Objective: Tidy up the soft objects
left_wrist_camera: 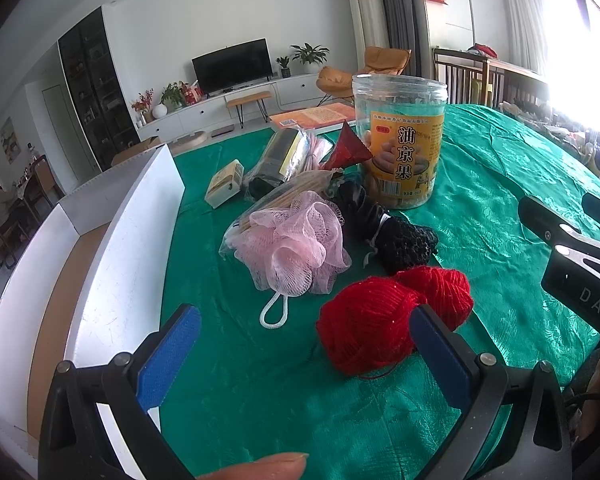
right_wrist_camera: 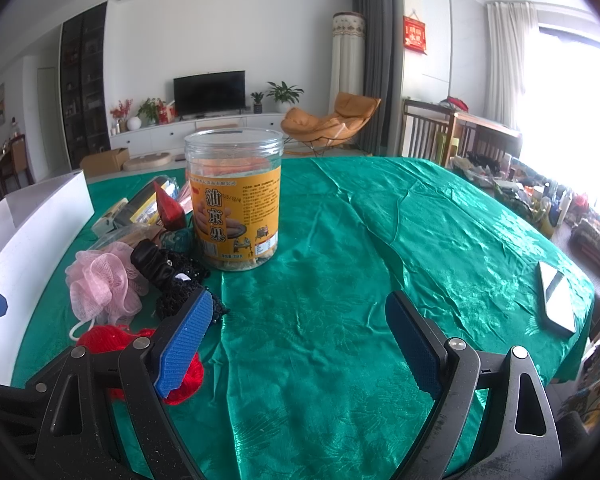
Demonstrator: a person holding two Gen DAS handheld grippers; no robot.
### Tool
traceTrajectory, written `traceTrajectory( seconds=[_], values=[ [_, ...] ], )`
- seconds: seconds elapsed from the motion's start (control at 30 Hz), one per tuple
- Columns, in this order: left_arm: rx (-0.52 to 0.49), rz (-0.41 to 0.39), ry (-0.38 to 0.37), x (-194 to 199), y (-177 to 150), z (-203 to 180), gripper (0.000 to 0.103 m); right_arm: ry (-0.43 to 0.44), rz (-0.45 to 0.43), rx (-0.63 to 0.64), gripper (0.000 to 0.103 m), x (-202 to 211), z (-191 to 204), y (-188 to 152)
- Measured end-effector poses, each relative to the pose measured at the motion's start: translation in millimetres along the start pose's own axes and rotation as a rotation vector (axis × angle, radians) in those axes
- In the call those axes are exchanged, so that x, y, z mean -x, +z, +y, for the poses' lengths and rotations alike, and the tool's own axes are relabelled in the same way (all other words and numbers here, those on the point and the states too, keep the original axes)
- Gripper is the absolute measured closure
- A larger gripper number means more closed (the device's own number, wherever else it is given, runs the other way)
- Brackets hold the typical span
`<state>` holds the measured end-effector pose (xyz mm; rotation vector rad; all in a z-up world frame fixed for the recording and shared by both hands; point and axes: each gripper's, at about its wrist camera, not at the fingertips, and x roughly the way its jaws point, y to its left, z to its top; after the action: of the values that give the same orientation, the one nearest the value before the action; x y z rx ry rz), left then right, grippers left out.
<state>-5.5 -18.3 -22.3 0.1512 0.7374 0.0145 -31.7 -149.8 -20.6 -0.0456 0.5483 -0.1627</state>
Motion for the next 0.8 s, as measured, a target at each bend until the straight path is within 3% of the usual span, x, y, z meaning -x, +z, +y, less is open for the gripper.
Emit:
traceTrajectory(
  seconds=[0.8],
  values=[
    [-0.007,0.013,0.001,-4.0,-4.4,-4.4,0.000,0.002,0.000,-0.004,0.013,0.4,-1.1,0.0]
  ],
)
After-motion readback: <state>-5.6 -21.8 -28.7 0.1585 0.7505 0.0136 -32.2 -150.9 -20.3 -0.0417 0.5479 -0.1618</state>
